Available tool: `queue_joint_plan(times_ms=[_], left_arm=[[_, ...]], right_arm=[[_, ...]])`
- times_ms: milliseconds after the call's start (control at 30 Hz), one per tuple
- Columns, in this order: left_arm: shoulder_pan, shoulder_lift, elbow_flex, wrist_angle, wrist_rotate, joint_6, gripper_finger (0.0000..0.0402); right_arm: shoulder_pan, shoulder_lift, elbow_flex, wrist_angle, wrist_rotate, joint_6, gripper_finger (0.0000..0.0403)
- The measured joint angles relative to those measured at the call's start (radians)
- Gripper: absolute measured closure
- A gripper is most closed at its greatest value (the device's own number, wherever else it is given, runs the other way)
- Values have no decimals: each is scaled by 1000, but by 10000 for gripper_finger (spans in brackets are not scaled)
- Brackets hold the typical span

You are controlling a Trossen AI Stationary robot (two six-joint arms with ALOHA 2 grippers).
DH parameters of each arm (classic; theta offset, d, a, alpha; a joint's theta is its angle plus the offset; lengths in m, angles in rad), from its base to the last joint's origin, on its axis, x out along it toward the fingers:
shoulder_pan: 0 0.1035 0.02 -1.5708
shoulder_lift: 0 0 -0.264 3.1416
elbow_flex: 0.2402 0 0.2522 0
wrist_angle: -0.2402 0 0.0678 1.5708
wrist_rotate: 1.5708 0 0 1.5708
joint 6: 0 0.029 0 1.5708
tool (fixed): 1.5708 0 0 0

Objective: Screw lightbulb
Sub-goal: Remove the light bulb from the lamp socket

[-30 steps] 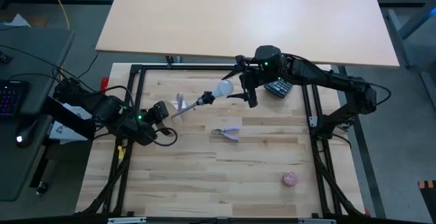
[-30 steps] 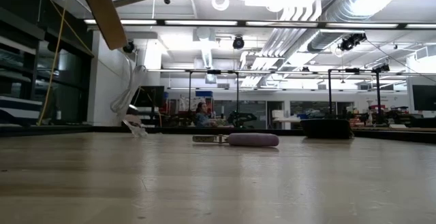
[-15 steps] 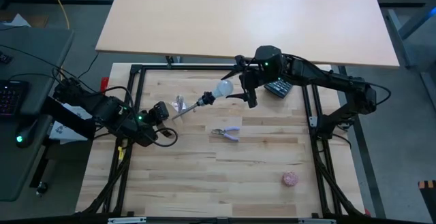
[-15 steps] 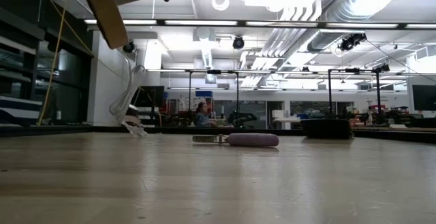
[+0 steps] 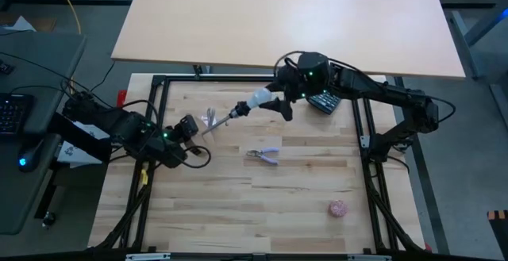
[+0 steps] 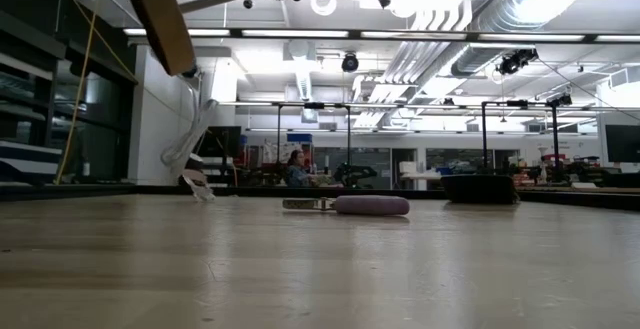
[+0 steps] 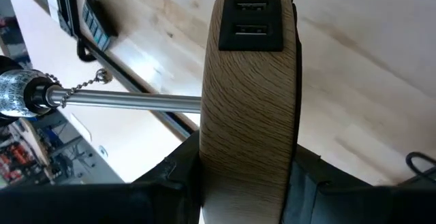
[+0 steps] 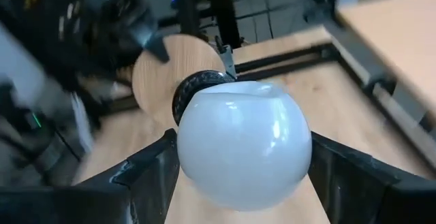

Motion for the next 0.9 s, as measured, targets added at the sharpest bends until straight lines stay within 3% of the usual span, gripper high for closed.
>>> queue_joint_plan(times_ms=[367,500,600,700,800,900], left_arm=[[40,0,0,-5,-26,25,283],[44,0,0,-5,-32,41,283],[44,0,0,-5,-32,39,283],[44,0,0,-3,-32,28,283],[44,0,0,26,-12,-15,283],[46,-2,2,63,47,-31,283]], right_arm=[[0,0,0,0,-3,936,112],[0,0,0,-1,-7,1117,112],[1,0,0,0,-7,1145,112],[1,0,0,0,-7,1058,112],[0,0,0,-2,-11,871,112],[4,2,0,-6,-17,547,112]])
